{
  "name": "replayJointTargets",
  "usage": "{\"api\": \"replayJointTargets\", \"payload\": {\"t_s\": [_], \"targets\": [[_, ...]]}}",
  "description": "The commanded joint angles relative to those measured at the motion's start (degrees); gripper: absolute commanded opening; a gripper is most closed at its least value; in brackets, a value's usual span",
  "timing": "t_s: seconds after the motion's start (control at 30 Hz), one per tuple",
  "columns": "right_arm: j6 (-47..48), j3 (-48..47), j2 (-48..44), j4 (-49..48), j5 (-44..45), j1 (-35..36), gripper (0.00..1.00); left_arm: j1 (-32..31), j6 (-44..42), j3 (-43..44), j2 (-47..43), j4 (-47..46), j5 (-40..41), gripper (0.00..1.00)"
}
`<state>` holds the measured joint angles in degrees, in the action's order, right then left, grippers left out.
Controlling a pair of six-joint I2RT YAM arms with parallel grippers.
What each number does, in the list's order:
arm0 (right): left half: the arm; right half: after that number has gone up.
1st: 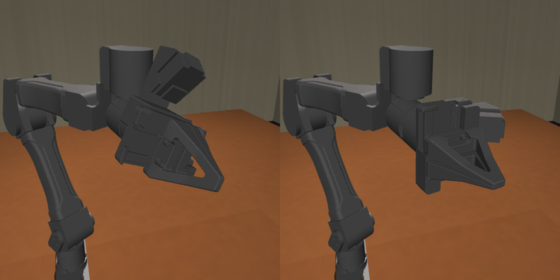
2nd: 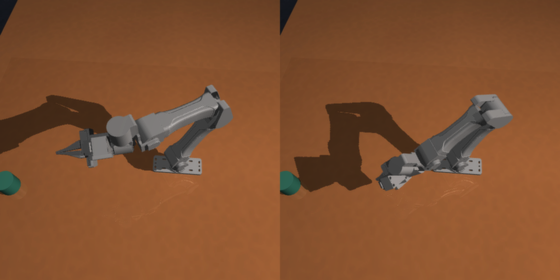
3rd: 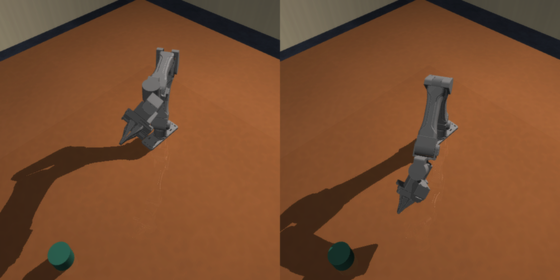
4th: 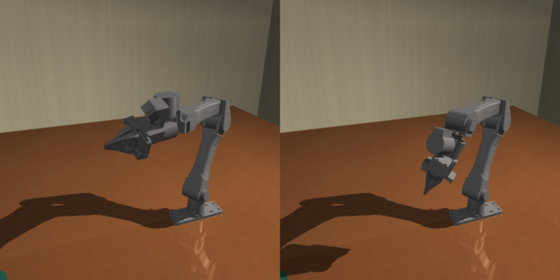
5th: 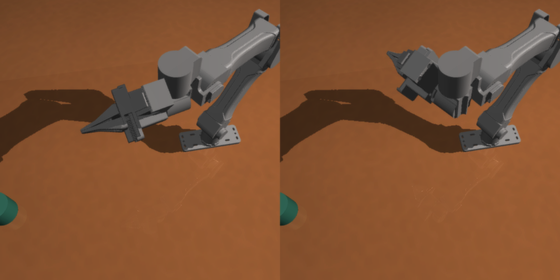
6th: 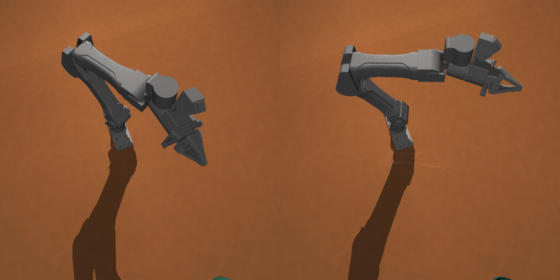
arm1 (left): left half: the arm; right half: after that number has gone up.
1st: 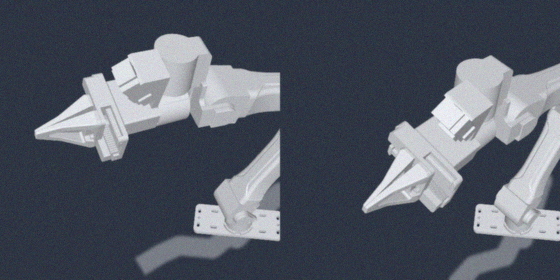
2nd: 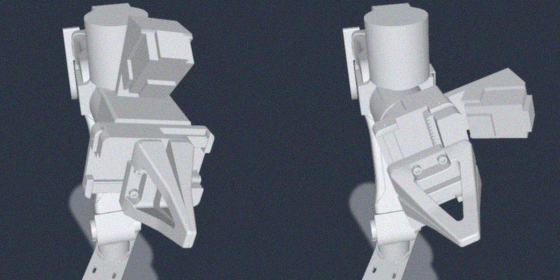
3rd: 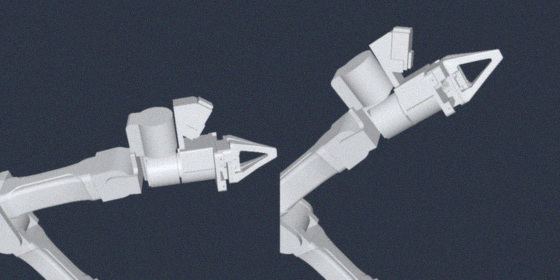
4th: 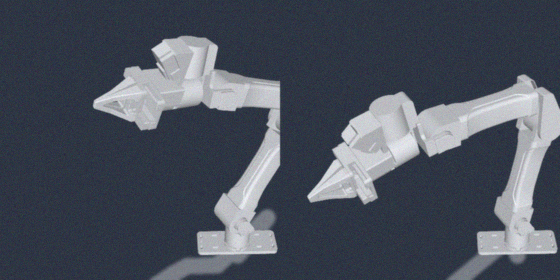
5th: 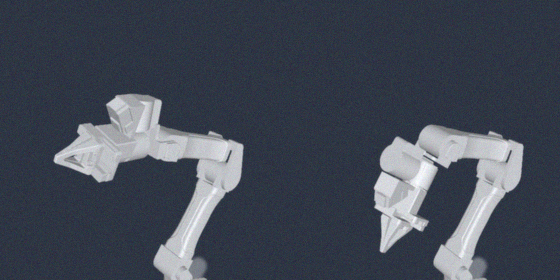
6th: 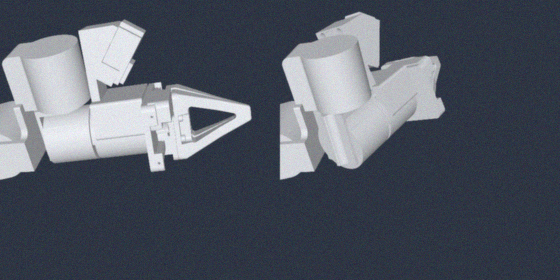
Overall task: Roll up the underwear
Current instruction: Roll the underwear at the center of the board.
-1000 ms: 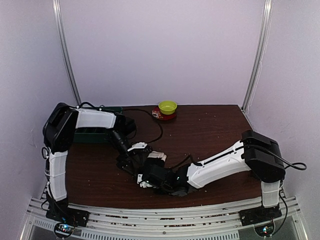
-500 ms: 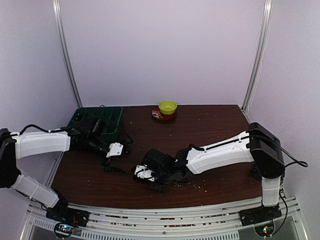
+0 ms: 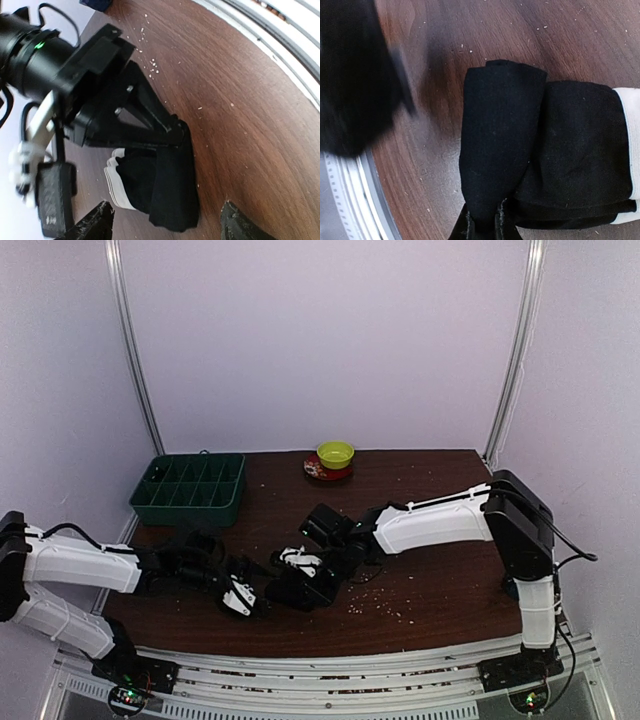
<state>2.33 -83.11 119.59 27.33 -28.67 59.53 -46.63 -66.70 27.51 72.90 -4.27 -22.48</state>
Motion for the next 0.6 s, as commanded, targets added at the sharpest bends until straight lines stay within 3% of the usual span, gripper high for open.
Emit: {"api": "replayJointTargets", "payload": {"t_s": [0.0, 0.23, 0.37, 0.57], "targets": [[-1.45, 1.53, 3.80, 8.18, -4.04, -0.44, 0.00, -3.70, -0.50, -0.15, 5.30, -10.98, 10.33, 0.76], [-0.96, 2.90, 3.41, 7.74, -3.85, -0.93, 0.00, -5.02, 0.97, 1.35, 10.62, -13.29, 12.95, 0.68], [-0.46, 3.26, 3.35, 7.68, -3.85, -1.33, 0.00, -5.15, 2.19, 2.24, 13.31, -13.61, 15.02, 0.58], [-0.18, 3.56, 3.28, 7.54, -3.60, -2.11, 0.00, -5.23, 3.35, 3.56, 15.93, -11.77, 16.25, 0.35]]}}
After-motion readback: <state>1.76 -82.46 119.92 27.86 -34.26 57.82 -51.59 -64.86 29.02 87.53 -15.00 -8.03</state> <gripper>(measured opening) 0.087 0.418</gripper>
